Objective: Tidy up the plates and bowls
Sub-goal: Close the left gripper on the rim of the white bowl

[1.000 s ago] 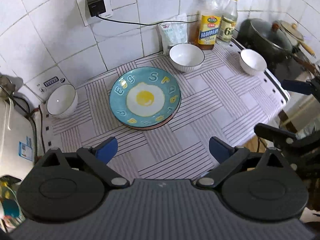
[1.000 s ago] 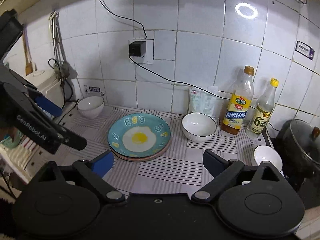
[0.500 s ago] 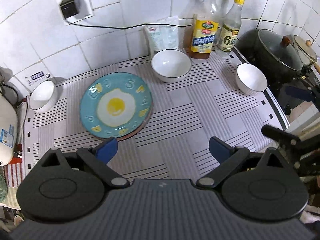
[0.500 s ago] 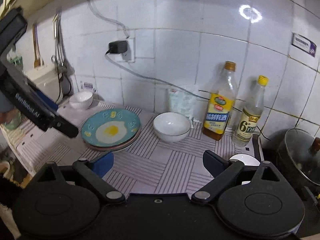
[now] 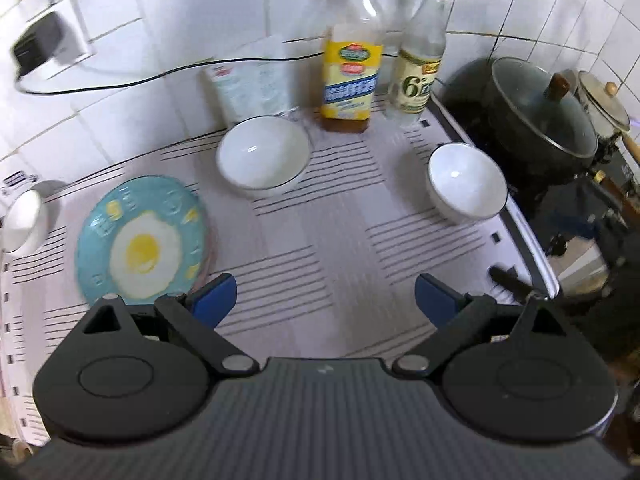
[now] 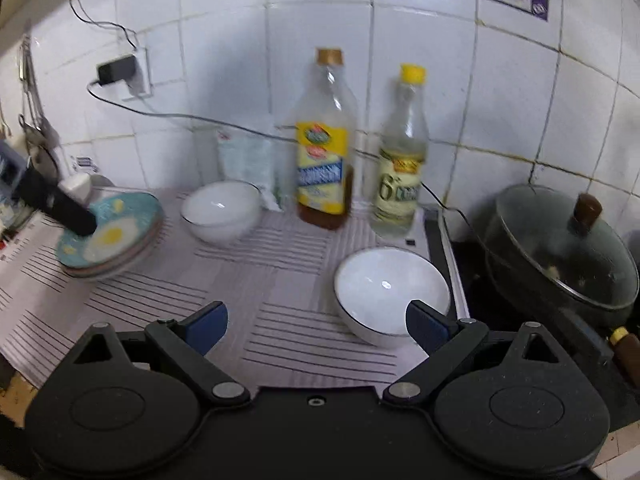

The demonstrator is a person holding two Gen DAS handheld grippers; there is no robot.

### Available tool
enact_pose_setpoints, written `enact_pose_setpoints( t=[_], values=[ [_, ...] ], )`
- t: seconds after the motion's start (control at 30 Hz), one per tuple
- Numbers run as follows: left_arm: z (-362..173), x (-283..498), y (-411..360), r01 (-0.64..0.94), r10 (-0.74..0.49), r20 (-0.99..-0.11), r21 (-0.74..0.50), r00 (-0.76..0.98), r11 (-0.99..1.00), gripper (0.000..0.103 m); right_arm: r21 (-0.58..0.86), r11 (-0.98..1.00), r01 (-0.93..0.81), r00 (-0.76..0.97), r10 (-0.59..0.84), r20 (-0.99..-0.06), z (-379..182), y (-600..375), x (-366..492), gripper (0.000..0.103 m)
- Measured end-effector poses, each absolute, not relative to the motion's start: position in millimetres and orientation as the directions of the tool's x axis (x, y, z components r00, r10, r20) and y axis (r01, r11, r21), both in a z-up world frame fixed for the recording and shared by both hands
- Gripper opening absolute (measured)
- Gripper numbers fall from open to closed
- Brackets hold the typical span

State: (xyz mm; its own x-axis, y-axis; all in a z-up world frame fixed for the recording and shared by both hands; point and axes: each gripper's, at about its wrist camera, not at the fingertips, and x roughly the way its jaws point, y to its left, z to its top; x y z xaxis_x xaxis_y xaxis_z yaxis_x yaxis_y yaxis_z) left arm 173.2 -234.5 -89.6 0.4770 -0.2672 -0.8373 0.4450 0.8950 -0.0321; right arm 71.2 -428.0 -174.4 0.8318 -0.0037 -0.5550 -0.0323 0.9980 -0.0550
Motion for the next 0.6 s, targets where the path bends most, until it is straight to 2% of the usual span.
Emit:
enact_pose_setpoints(
  t=[0.17,0.33,0.47,0.6],
  values=[
    [-113,188,-276,0.449,-0.321,-0.827,-0.094,0.462,0.889,0.096,-0.080,0.997,0.023,0.826,-0.064,-0.560,-216,-445,82,0.098],
    [-147,207,-313,0.462,-0.364,-0.818,-0.138,0.446,0.876,0.095,-0.046,0.998,0.045,0.825,-0.063,-0.562,-250,-463,102,0.098],
    [-172,223,-341,0.490,-0.381,-0.823,-0.148,0.422,0.859,0.090,-0.016,0.997,0.077,0.828,-0.073,-0.557,-266,-475,124,0.098],
    [-194,242,-364,0.473,-0.389,-0.835,-0.181,0.389,0.862,0.079,-0.022,0.996,0.092,0.827,-0.089,-0.555,-277,-480,145,0.098]
  ],
)
